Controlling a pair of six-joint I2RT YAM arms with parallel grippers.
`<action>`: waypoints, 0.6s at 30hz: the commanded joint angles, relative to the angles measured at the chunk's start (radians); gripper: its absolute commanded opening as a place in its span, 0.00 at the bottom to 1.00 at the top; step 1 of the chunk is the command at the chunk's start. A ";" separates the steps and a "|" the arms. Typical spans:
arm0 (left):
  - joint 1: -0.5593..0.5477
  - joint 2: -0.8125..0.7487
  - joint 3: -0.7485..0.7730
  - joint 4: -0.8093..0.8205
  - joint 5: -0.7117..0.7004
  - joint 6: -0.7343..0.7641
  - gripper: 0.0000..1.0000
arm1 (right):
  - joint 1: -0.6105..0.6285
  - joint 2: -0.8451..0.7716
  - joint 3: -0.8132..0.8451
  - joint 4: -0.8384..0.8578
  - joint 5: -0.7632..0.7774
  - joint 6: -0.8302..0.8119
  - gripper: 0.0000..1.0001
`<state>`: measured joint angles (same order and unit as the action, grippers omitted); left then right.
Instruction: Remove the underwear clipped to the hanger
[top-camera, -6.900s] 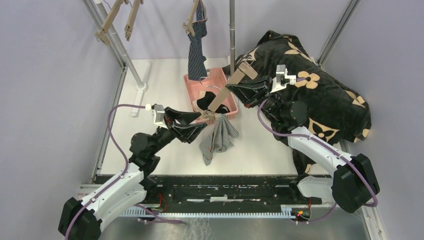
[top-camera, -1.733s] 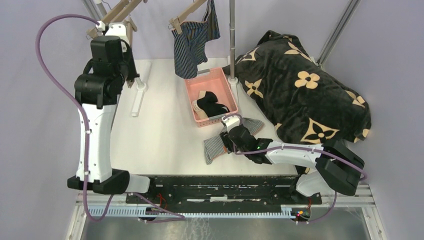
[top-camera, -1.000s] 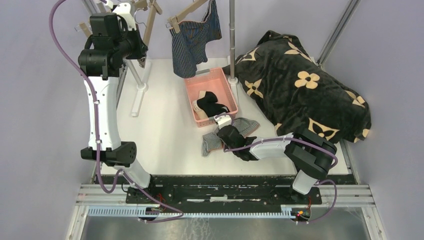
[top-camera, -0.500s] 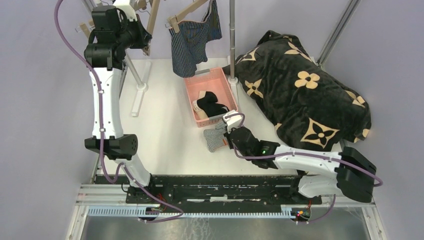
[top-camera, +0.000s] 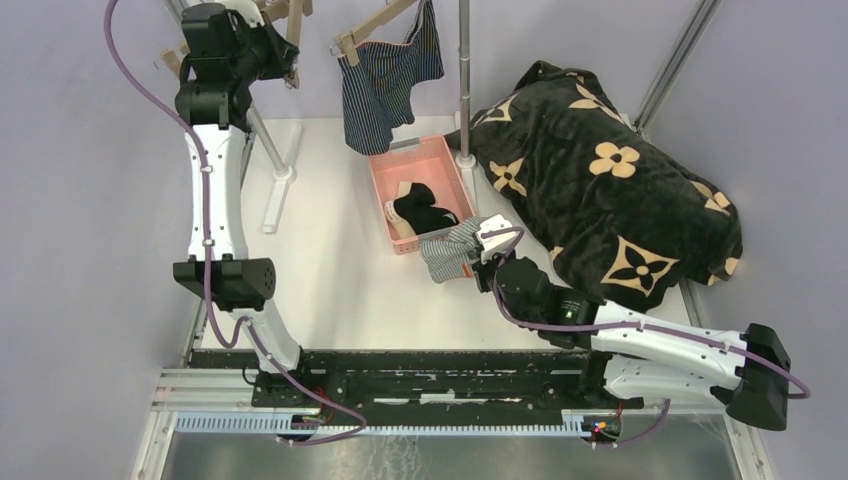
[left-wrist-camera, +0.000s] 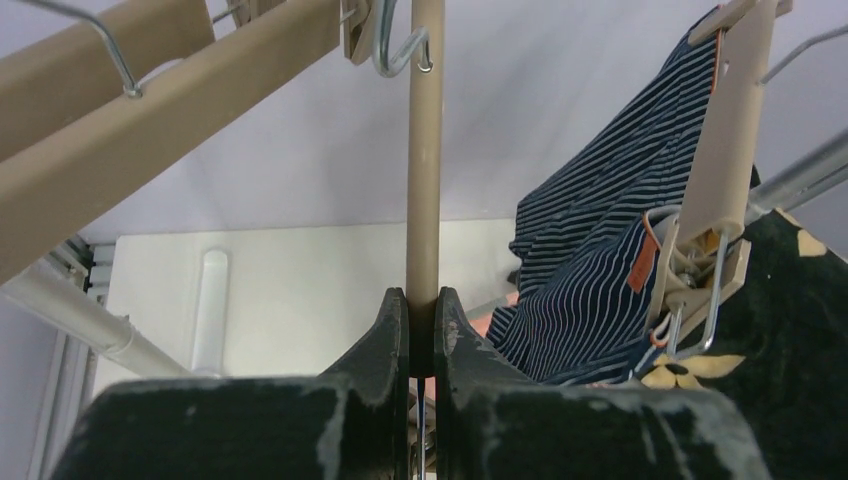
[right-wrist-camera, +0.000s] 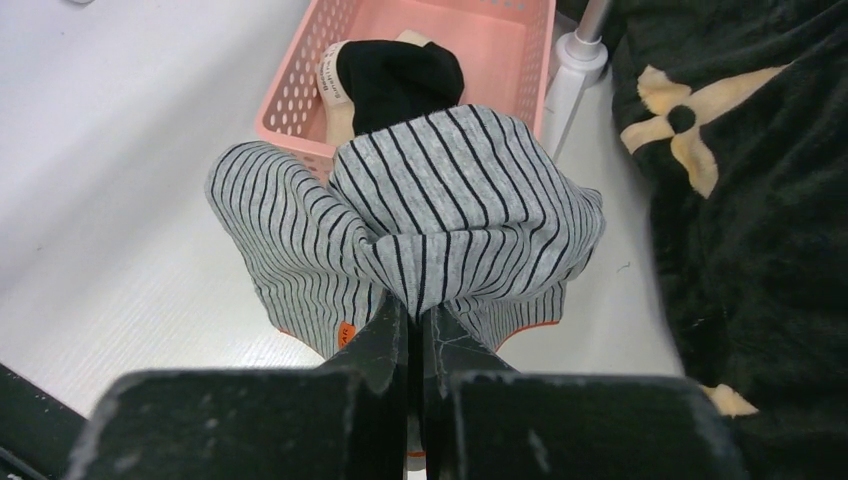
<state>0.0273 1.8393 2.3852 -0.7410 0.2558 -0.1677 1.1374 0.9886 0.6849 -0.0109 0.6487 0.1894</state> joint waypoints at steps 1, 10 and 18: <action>0.005 -0.027 -0.034 0.218 -0.018 -0.083 0.03 | 0.006 0.003 0.074 0.065 0.042 -0.093 0.01; 0.011 0.030 -0.004 0.266 -0.047 -0.132 0.03 | 0.005 0.142 0.190 0.359 0.039 -0.348 0.00; 0.012 0.091 0.002 0.292 -0.095 -0.174 0.06 | -0.030 0.362 0.309 0.663 -0.038 -0.522 0.01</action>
<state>0.0330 1.9007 2.3440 -0.5369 0.1970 -0.2779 1.1339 1.2758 0.9131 0.4187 0.6529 -0.2226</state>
